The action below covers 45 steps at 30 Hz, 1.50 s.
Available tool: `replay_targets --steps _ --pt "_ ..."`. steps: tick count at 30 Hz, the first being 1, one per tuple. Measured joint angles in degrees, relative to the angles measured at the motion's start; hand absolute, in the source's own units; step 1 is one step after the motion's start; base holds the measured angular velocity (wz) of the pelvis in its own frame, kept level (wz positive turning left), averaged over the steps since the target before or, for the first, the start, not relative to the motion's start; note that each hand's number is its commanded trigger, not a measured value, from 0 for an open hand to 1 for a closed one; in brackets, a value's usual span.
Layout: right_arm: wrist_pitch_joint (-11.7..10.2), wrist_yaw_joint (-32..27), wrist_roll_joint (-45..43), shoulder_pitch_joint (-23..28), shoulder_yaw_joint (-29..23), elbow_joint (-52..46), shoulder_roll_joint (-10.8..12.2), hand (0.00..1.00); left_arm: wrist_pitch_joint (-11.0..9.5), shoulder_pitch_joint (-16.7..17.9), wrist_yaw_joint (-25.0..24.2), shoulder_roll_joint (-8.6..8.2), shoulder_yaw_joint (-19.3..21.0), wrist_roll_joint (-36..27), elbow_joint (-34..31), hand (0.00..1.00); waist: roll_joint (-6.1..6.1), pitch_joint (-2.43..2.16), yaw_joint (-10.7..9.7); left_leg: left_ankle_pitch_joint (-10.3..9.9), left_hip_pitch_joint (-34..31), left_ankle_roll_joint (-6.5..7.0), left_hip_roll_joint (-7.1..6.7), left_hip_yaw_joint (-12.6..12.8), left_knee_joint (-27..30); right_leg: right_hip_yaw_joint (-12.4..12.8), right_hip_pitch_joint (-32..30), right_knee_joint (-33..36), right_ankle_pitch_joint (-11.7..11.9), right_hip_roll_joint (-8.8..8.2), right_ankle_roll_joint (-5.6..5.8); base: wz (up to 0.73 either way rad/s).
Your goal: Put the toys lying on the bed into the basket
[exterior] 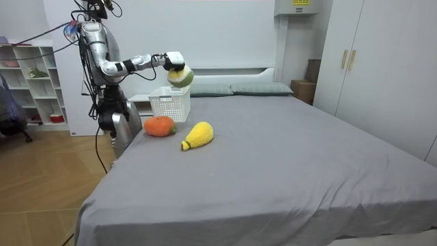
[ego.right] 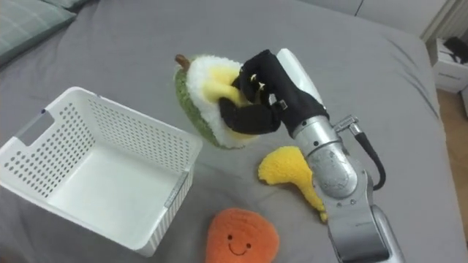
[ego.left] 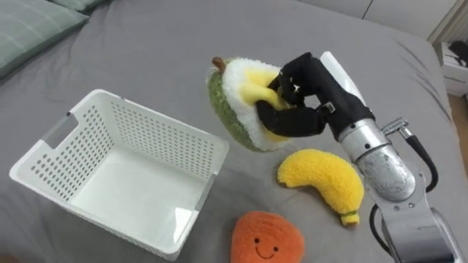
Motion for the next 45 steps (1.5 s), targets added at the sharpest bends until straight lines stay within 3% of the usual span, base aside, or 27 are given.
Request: replay_targets --steps 7,16,24,25,26,27,29,30,45 --pt "1.62 2.18 -1.30 -0.73 4.11 0.07 2.52 1.00 0.56 -0.99 -1.12 -0.05 -1.72 1.30 -0.17 0.00 0.55 0.07 2.29 0.30 -0.69 0.44 -0.75 -1.85 0.21 -1.57 0.02 -0.15 0.25 -0.49 0.41 0.11" --pt "4.37 7.90 -4.43 -1.56 11.33 0.56 3.73 1.00 1.44 -2.93 -1.16 -0.64 -3.39 1.99 -1.85 0.00 -0.10 -0.25 5.67 0.89 -1.19 0.97 -1.65 -3.51 0.00 -2.88 0.00 -0.08 0.39 -1.18 0.89 0.09" --pt "5.48 9.77 -4.49 -1.55 13.69 1.73 5.14 1.00 1.56 -2.98 -1.10 -0.59 -5.07 1.96 -1.86 0.00 -0.55 0.19 8.10 1.06 -1.23 1.21 -1.88 -3.65 0.02 -3.18 0.02 -0.03 0.61 -1.26 1.21 0.01" --pt "5.48 9.76 -4.49 -1.56 13.74 2.07 5.23 0.91 1.56 -3.01 -1.10 -0.56 -5.31 1.96 -1.86 0.00 -0.54 0.27 8.20 1.07 -1.34 1.23 -1.93 -3.88 0.07 -3.44 0.02 -0.03 0.61 -1.45 1.22 0.07" --pt "5.48 9.76 -4.46 -1.56 13.75 2.31 5.21 0.65 1.56 -3.01 -1.10 -0.48 -5.64 1.97 -1.86 0.00 -0.53 0.28 8.27 1.07 -1.43 1.24 -1.97 -4.02 0.12 -3.54 0.01 -0.04 0.61 -1.46 1.22 0.09" --pt "5.49 9.75 -4.45 -1.58 13.75 3.00 5.20 0.57 1.56 -3.00 -1.12 -0.41 -6.11 1.97 -1.86 0.00 -0.52 0.30 8.32 1.07 -1.55 1.24 -2.00 -4.10 0.18 -3.70 -0.04 -0.06 0.61 -1.48 1.22 0.09" --pt "5.67 9.74 -4.40 -1.58 13.77 3.76 5.25 0.23 1.57 -3.00 -1.12 -0.39 -6.40 1.97 -1.86 0.00 -0.49 0.33 8.31 1.09 -1.90 1.27 -2.12 -4.49 0.32 -4.18 -0.16 -0.13 0.60 -1.55 1.24 0.11" --pt "5.88 9.60 -4.41 -1.58 13.76 4.06 5.06 0.01 1.57 -3.00 -1.12 -0.34 -6.90 1.98 -1.84 0.00 -0.42 0.38 8.28 1.16 -2.10 1.33 -2.26 -4.77 0.34 -4.50 -0.24 -0.15 0.57 -1.63 1.28 0.12" --pt "5.92 5.84 -3.82 -1.64 13.78 5.89 4.88 0.00 3.00 -3.59 -1.03 -0.18 -7.29 2.43 -1.71 0.00 -0.18 0.62 8.07 1.35 -3.47 1.72 -2.75 -5.67 0.33 -5.34 -1.29 -0.20 0.66 -1.68 1.68 0.03"
